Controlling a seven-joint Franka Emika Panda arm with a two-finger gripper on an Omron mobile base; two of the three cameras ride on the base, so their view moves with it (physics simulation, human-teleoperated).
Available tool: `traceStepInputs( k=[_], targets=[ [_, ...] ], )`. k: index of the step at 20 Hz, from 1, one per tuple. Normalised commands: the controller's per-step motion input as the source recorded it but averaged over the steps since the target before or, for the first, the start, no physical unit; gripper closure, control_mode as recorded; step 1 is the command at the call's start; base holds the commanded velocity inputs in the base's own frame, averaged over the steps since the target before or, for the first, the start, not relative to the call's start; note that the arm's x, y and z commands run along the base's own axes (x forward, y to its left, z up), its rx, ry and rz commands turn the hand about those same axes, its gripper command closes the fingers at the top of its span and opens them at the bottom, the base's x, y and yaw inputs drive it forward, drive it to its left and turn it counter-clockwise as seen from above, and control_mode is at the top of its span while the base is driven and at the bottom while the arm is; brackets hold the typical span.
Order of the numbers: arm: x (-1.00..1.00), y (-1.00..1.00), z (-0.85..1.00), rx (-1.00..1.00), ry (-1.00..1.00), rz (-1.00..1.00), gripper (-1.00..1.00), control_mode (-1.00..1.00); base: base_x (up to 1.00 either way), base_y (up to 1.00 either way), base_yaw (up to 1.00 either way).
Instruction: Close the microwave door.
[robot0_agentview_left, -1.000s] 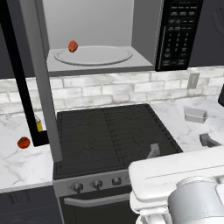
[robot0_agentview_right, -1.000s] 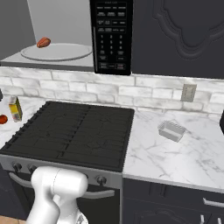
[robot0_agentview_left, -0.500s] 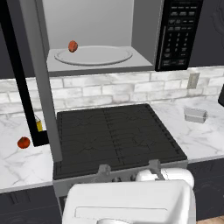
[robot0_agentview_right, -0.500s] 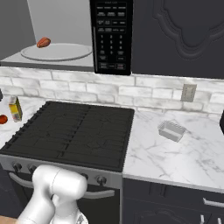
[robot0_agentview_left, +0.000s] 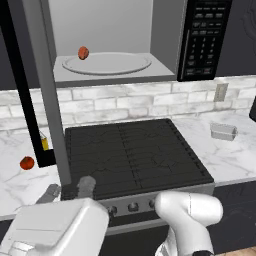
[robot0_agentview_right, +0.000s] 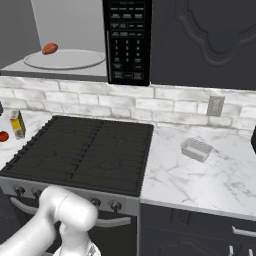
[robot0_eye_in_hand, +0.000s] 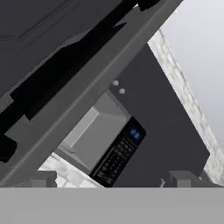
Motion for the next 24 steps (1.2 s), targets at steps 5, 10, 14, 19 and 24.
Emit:
traceStepInputs(
  k=[5,10,14,19,24],
  targets=[
    [0.78,0.58,-0.13,-0.03,0.0,0.0,-1.0,-1.0,0.0,0.0,0.0],
    [0.71,0.27,-0.02,0.0,0.0,0.0,-1.0,-1.0,0.0,0.0,0.0],
    [0.76,0.01,0.0,0.0,0.0,0.0,-1.0,-1.0,0.0,0.0,0.0],
    [0.53,-0.28,0.0,0.0,0.02,-0.01,-1.0,-1.0,0.0,0.0,0.0],
    [0.22,-0.59,0.0,-0.05,0.08,-0.12,-1.0,-1.0,0.0,0.0,0.0]
  ],
)
